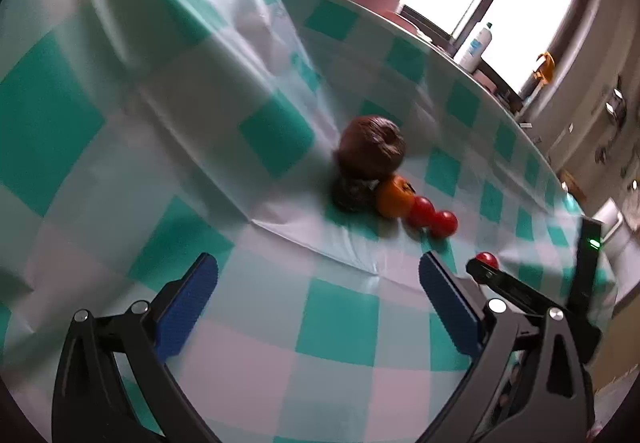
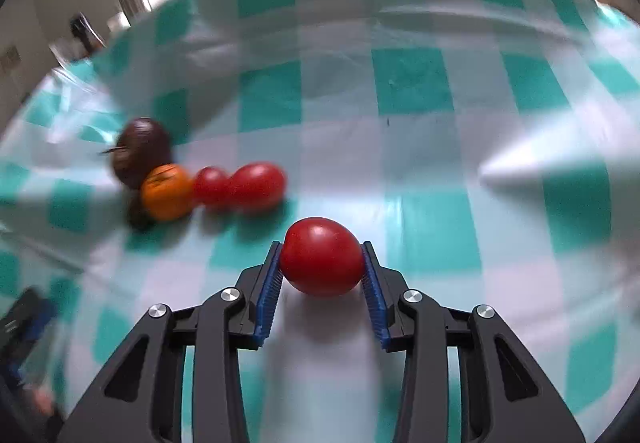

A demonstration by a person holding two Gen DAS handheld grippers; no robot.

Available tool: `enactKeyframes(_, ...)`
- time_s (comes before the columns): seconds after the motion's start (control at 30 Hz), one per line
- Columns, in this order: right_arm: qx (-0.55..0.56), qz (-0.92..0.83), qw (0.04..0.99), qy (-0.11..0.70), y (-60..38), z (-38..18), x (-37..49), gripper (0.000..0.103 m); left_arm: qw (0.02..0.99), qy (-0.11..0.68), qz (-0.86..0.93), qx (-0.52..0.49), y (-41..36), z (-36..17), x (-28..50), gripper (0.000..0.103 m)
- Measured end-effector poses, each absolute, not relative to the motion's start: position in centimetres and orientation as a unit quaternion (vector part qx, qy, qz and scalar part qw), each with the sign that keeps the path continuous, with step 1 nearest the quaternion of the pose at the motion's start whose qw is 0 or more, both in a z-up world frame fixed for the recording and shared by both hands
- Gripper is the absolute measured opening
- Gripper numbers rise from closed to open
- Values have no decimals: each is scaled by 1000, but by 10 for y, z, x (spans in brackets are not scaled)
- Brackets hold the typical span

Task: Organize fruits
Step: 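Grasp a red tomato with the right gripper while the left gripper grasps a dark brown fruit, then carry the red tomato and dark fruit off the table toward the white bin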

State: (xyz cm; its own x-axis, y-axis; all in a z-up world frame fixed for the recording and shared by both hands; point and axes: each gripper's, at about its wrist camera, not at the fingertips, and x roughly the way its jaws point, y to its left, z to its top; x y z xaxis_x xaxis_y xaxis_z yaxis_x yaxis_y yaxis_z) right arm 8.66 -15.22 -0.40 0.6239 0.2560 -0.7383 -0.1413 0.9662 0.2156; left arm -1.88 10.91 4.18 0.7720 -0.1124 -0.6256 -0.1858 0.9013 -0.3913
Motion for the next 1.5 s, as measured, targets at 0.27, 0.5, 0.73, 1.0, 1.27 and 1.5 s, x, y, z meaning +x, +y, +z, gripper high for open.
enactKeyframes(0.27,165,159,899,373,-172,2,21,38,917,351,9,-188,94,35,-14,101)
enactKeyframes(0.5,177,175,893,374,-168,1,17,39,918,369,5,-145,85,34,11,93)
enactKeyframes(0.73,177,174,892,378,-167,0,19,39,910,410,-1,-68,80,23,64,61)
enactKeyframes(1.0,175,173,890,383,-166,-2,20,39,902,429,-43,-6,61,18,104,61)
enactKeyframes(1.27,175,174,890,383,-166,-2,20,39,902,425,-64,-51,75,18,94,36)
enactKeyframes(1.5,179,176,891,379,-167,-4,19,39,912,395,-69,-84,80,25,37,36)
